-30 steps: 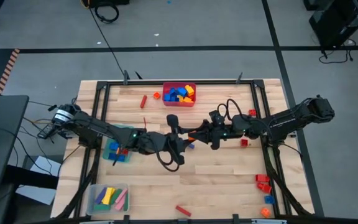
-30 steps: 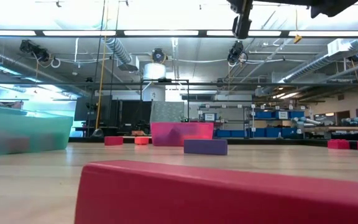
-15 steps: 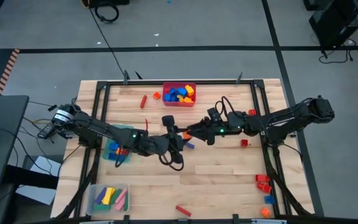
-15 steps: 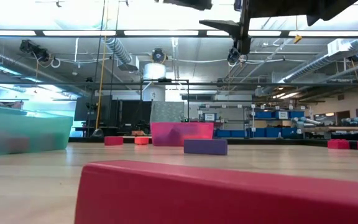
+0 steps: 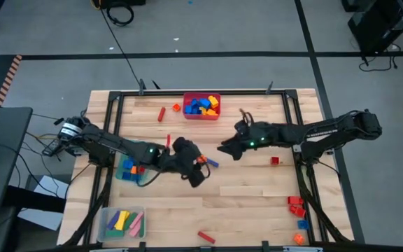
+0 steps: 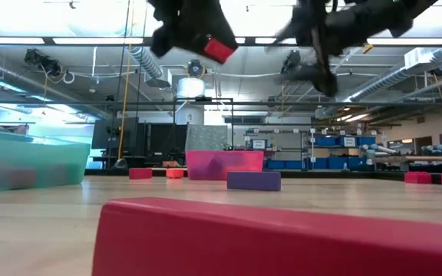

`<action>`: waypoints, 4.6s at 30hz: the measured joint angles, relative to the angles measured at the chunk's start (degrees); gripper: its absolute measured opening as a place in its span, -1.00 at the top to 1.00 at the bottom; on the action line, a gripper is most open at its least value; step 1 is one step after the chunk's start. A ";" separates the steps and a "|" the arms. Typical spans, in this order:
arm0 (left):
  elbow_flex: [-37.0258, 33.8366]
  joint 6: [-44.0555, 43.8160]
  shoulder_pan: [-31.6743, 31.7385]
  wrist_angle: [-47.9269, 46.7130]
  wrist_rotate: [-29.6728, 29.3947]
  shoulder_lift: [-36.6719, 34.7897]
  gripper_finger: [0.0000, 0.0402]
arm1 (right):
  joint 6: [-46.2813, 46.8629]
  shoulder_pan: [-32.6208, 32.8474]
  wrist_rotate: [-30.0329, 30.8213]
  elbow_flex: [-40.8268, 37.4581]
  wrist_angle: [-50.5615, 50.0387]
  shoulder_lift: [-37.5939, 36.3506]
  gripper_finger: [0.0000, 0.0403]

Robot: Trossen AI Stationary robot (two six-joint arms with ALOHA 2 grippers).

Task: Sort blocks by size
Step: Put the orange 4 studded building block into the teal bin, then put the red 1 studded building block into the red bin

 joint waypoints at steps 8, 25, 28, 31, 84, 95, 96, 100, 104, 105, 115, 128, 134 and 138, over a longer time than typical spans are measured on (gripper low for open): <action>-0.01 -8.04 6.60 -16.84 10.60 -1.62 0.19 | 9.20 5.57 6.04 -0.07 -19.84 1.79 -0.37; -16.87 -14.35 11.64 -41.92 9.48 -32.56 0.19 | 15.74 13.46 14.77 -0.07 -21.41 1.79 -0.37; -22.81 -19.54 11.66 -40.89 10.09 -37.72 0.19 | 15.94 13.46 14.77 -0.07 -21.04 1.79 -0.37; -28.04 -23.60 11.66 -40.74 10.44 -41.15 0.19 | 16.16 13.46 15.09 -0.07 -20.28 1.79 -0.37; -43.87 -24.08 11.68 -32.08 16.00 -42.73 -0.24 | 18.98 13.31 17.92 -0.07 -15.55 1.81 -0.37; -38.92 -24.12 11.68 -35.81 15.30 -42.73 -0.24 | 16.96 13.29 17.92 -0.07 -15.55 1.81 -0.37; -37.73 -23.57 11.68 -36.36 14.97 -42.73 -0.24 | 16.98 13.29 17.92 -0.07 -15.57 1.81 -0.37; -32.60 -19.01 11.68 -37.87 14.36 -42.73 -0.24 | 17.27 13.29 17.92 -0.07 -15.43 1.81 -0.37; -28.12 -14.33 11.68 -37.47 13.79 -42.73 -0.24 | 12.65 12.56 18.24 -0.07 -7.90 1.84 -0.37; -27.30 -13.67 11.68 -37.23 13.58 -42.73 -0.24 | 10.20 12.36 18.85 -0.06 -5.05 1.84 -0.37; -25.07 -5.61 11.68 -27.84 11.84 -42.73 -0.24 | 2.85 10.37 21.08 13.83 -25.53 1.84 -0.23; -25.07 -1.04 11.68 -20.13 11.80 -40.52 -0.24 | 14.13 11.03 3.48 19.93 -59.71 4.99 -0.03; -25.07 1.79 11.68 -19.83 11.82 -36.88 -0.24 | 14.56 13.03 -8.85 19.91 -70.14 13.46 -0.03; -25.07 4.15 11.71 -18.10 14.28 -33.77 -0.24 | 11.52 14.48 -17.90 19.89 -76.95 19.49 -0.03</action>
